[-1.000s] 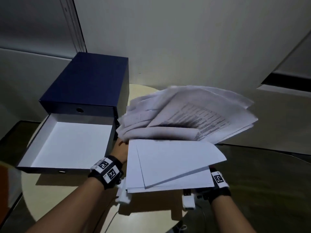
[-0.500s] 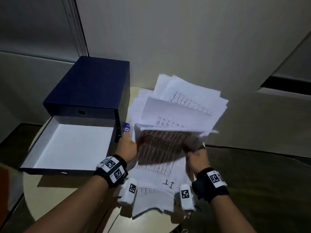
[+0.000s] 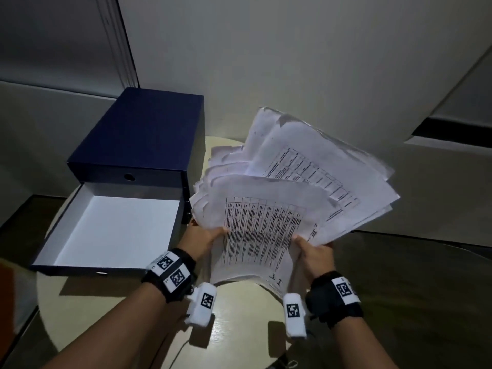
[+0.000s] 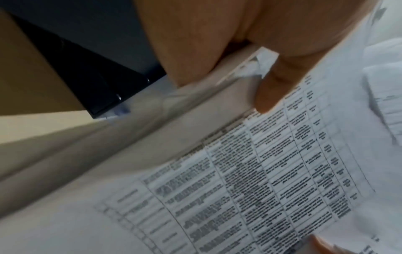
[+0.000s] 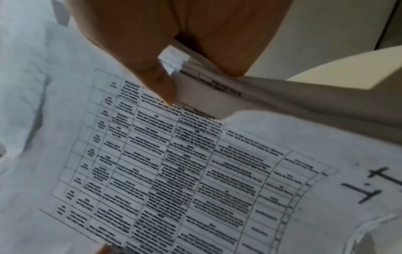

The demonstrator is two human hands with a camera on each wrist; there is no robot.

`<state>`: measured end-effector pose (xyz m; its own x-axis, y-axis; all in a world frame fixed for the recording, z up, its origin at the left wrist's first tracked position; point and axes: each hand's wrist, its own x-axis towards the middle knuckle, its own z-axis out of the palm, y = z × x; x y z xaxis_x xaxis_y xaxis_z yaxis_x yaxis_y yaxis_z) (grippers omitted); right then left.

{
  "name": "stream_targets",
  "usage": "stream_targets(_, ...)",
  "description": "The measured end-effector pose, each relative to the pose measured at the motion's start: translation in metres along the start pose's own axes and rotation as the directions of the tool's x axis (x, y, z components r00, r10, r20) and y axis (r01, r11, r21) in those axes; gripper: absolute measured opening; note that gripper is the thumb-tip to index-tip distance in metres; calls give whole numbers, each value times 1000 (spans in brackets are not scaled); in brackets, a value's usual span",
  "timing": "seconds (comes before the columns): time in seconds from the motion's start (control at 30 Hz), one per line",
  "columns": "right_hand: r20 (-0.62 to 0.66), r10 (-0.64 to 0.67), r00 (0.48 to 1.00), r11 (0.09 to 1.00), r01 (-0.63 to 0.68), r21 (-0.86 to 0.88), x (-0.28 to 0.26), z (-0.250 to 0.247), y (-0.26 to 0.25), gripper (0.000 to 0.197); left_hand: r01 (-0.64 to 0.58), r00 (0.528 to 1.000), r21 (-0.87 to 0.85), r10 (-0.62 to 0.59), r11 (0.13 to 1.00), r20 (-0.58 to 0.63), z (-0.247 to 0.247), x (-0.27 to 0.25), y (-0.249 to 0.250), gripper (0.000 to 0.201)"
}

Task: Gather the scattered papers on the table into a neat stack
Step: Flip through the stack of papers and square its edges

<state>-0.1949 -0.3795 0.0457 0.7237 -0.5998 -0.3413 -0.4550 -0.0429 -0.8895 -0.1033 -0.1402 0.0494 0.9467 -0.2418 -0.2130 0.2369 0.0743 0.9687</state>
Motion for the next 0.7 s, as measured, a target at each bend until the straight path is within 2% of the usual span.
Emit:
stream_targets(0.07, -29, 24, 999, 993, -21, 113, 4, 0, 2, 33, -22, 1000, 26, 22, 999, -9, -1, 2, 3, 26)
stream_targets(0.17, -51, -51, 997, 961, 63, 269, 11, -8, 3, 45, -139, 989, -58, 141, 989, 39, -8, 5, 11, 37)
stream_targets(0.27, -10, -139, 990, 956, 136, 259, 10, -12, 4, 19, -229, 972, 43, 226, 972, 59, -18, 13, 4, 49)
stream_targets(0.3, 5, -152, 988, 958, 146, 248, 7, -11, 4, 16, -257, 965, 95, 250, 962, 78, -18, 14, 3, 52)
stream_targets(0.37, 1, -176, 984, 957, 171, 236, 8, -8, 8, 25, -263, 963, 144, 250, 954, 103, -15, 16, 2, 50)
stream_targets(0.43, 10, -190, 982, 951, 182, 249, 8, -6, 4, 42, -280, 957, 123, 267, 952, 114, -11, 16, 8, 49)
stream_targets(0.47, 26, -209, 978, 944, 194, 268, 6, -5, 1, 43, -271, 959, 102, 261, 957, 108, -10, 17, 12, 53)
stream_targets(0.53, 14, -269, 963, 918, 252, 308, 8, -5, -5, 32, -248, 965, 54, 241, 967, 103, -11, 21, 15, 62)
stream_targets(0.57, 6, -270, 963, 921, 257, 293, 9, -5, -5, 28, -235, 967, 45, 229, 971, 110, -10, 23, 15, 59)
stream_targets(0.63, 33, -234, 972, 955, 223, 193, 11, -1, -1, 20, -209, 969, 64, 198, 976, 145, -5, 23, 17, 41)
stream_targets(0.7, 25, -175, 984, 970, 168, 176, 13, 5, -1, 27, -209, 968, 80, 195, 975, 155, 2, 22, 20, 37)
